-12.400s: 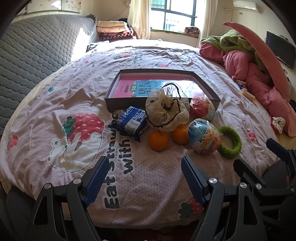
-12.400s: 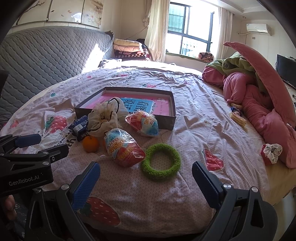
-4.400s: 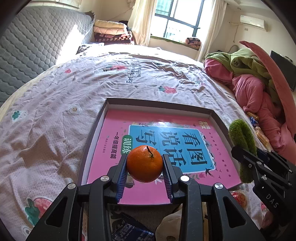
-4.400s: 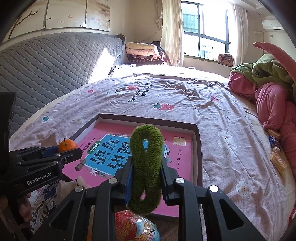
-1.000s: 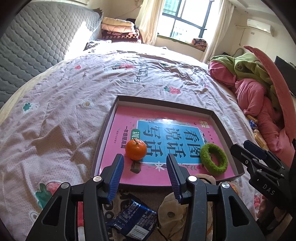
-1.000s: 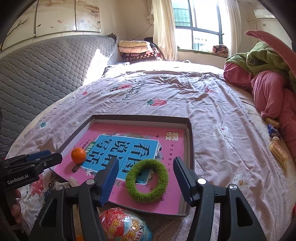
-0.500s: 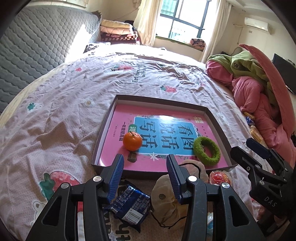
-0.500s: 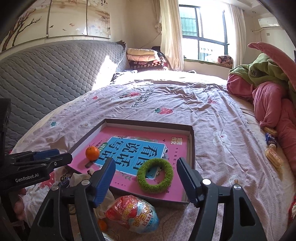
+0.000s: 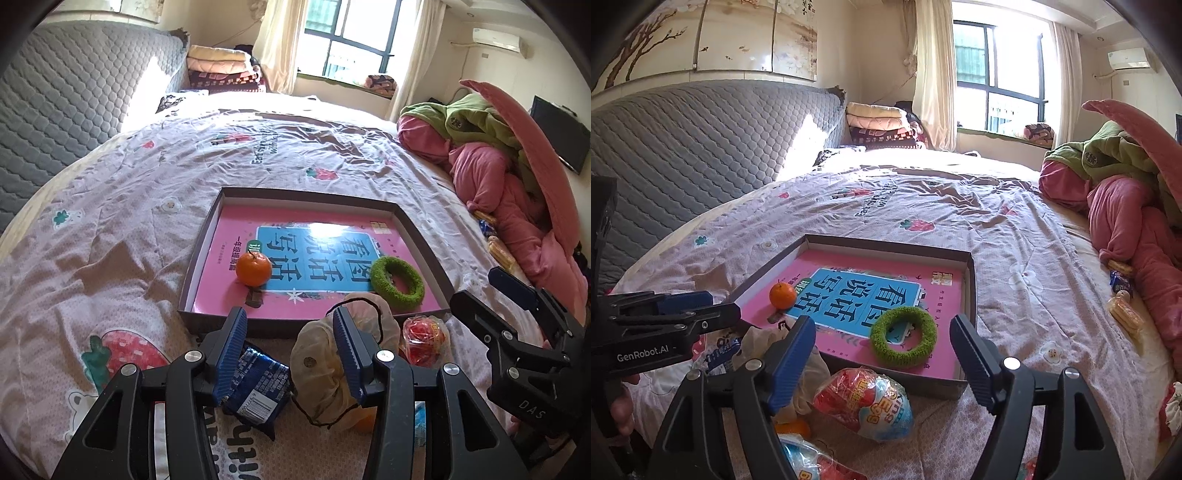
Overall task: Organize objects
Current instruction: 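Withdraw both tools from the tray back toward the remaining items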
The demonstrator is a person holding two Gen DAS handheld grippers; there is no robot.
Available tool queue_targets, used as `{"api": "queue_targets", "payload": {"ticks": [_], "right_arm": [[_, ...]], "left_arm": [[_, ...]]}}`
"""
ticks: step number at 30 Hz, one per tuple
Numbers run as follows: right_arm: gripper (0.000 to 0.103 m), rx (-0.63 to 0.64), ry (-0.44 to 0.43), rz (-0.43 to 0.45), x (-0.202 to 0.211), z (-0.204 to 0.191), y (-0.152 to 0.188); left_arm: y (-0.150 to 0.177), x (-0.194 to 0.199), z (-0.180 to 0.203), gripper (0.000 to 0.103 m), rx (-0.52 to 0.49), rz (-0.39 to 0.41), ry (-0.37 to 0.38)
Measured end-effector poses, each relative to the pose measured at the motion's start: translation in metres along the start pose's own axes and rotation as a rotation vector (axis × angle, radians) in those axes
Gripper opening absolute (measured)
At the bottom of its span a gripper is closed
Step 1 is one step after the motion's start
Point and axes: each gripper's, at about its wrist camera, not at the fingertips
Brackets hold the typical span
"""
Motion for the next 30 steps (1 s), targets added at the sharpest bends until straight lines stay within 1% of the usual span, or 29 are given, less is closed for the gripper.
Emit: {"api": "queue_targets", "payload": {"ticks": [2,13,17,30], "right_arm": [[0.075,0.003,0.001,0.001,0.003,-0.001,0.004],[0.076,-0.001,0.010,-0.003,0.019,-0.001,0.024],[0.076,-0.011,0.013,-0.007,0.023,0.000,0.028],[0.076,-0.017,0.015,-0.013,0.034,0.000,0.040]], "left_arm": [[0.002,0.002,0.002,0.060,-0.005,0.003,0.001],[0.009,0.010,0.010,0.062,-0.031,0.005,0.006],[0.011,0.011,0.011,0.064,-0.034,0.000,0.006],[0.023,0.023,0.011,0.064,-0.050,-0.005,-0.002]]}}
Point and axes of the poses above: each gripper's, at about its wrist camera, not at the fingertips, and x roughly against the way its jaws point, z to its right, y to its underside, and after that the axes turned 4 degrees about -x, right-handed
